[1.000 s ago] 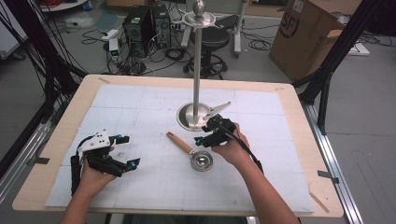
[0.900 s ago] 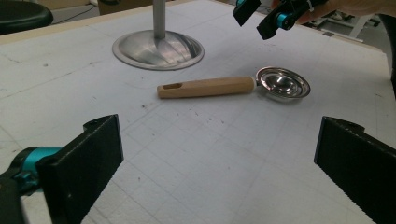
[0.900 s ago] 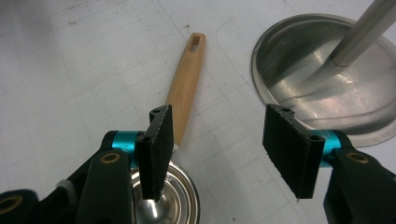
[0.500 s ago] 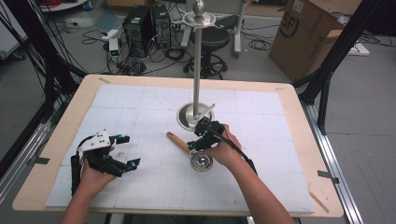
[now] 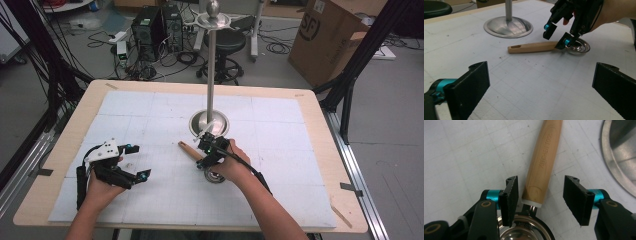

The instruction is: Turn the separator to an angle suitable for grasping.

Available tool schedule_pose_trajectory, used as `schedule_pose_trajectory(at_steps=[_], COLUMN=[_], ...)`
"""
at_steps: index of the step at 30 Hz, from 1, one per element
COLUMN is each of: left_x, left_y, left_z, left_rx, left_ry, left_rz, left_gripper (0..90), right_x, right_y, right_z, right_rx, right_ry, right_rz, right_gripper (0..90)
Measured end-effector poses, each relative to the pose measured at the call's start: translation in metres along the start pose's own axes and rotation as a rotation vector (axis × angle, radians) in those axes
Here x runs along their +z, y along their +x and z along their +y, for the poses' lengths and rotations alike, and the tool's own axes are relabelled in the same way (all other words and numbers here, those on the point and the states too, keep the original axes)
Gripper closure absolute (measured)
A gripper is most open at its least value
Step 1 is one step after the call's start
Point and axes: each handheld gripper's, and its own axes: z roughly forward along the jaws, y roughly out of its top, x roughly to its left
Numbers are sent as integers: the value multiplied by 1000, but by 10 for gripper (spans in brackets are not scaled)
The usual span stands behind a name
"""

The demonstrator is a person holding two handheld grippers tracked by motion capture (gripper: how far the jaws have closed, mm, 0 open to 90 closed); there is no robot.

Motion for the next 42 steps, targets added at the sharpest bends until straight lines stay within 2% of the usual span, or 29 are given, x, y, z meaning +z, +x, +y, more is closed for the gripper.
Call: schedule_pose_trajectory(at_steps=[10,20,26,30,32,37,42], left_x=[1,2,4,4,4,4,4], left_y=[-1,-2,-2,-3,-3,-3,-3], left_z=[0,0,0,0,0,0,0], left_rx=[2,2,2,5,6,4,6], left_ry=[4,13,11,20,16,18,25], left_rz=[-1,-4,-8,-7,-9,-10,-10], left_gripper=[18,18,18,18,18,18,18], right_x=[4,6,7,7,7,6,6], right_y=[2,4,7,8,8,8,8], right_z=[-1,3,8,9,9,9,8], right_rx=[2,6,16,27,14,12,-22], right_ry=[65,87,130,135,134,133,129], right_rz=[4,-12,-31,-30,-25,-16,-2], right_gripper=[559,562,573,612,648,666,687])
